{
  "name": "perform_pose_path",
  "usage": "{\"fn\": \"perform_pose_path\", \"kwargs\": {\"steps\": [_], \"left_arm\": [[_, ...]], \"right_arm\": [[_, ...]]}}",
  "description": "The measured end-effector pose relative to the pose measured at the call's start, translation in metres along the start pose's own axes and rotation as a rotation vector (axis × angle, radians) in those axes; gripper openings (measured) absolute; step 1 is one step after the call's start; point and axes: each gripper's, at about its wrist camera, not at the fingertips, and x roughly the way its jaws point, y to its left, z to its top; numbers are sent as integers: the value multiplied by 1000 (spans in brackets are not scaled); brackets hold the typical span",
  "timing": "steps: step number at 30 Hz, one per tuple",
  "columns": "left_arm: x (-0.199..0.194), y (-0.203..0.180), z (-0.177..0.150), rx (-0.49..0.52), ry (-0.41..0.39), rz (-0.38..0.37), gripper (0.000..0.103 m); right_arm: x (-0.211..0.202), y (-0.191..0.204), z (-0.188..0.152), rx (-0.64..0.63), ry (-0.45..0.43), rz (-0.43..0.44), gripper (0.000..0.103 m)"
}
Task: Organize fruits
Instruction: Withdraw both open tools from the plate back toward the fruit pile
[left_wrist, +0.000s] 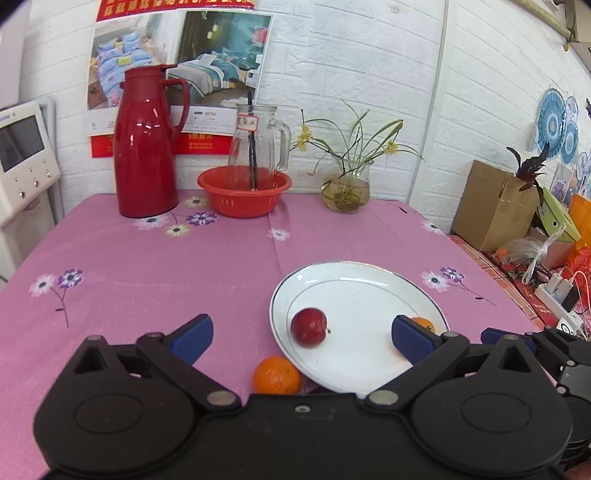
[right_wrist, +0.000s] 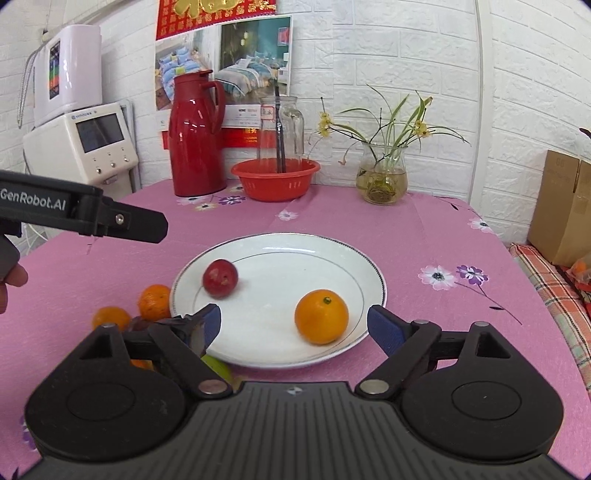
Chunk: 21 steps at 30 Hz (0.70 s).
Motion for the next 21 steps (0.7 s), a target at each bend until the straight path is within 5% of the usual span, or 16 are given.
{"fn": "perform_pose_path", "kwargs": {"steps": [21], "left_arm": [[-72, 30, -89, -86, 62, 5, 103]], "right_arm": [[-61, 53, -56, 4, 65, 148, 103]]}}
